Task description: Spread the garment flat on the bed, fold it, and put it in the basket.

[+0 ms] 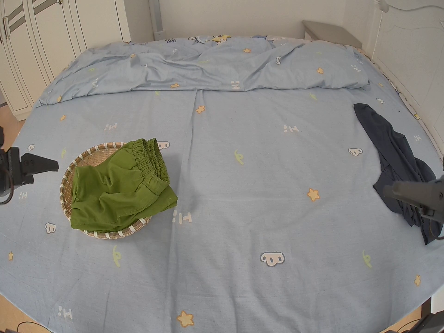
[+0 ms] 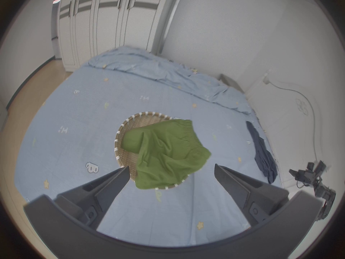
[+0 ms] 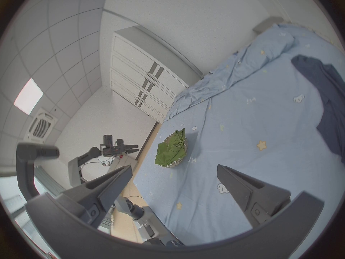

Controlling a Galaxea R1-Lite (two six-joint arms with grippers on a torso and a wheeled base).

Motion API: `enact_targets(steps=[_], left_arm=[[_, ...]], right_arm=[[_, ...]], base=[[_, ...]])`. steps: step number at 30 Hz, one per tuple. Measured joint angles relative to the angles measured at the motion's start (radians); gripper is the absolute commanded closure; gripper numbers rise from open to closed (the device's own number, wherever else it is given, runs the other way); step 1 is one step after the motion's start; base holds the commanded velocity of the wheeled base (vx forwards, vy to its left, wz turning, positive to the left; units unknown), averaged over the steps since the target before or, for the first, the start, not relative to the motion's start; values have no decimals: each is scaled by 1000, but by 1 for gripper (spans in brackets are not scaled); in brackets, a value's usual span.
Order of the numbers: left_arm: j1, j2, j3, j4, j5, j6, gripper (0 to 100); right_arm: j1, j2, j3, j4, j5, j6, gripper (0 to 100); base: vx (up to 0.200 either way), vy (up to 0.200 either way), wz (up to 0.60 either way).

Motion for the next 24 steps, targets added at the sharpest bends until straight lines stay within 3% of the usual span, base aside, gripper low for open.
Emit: enact_targets(steps=[7, 18, 24], left_arm=[[-48, -332, 162, 19, 1, 0, 0], [-98, -835, 535, 13, -6, -2, 0], [-188, -1028, 742, -62, -2, 7, 0]], right_arm=[[-54, -236, 133, 54, -1, -78, 0], [-77, -730, 249, 425, -1, -120, 0], [-66, -899, 315, 501, -5, -134, 0]], base=[[0, 0, 0], [0, 0, 0], [0, 0, 0]])
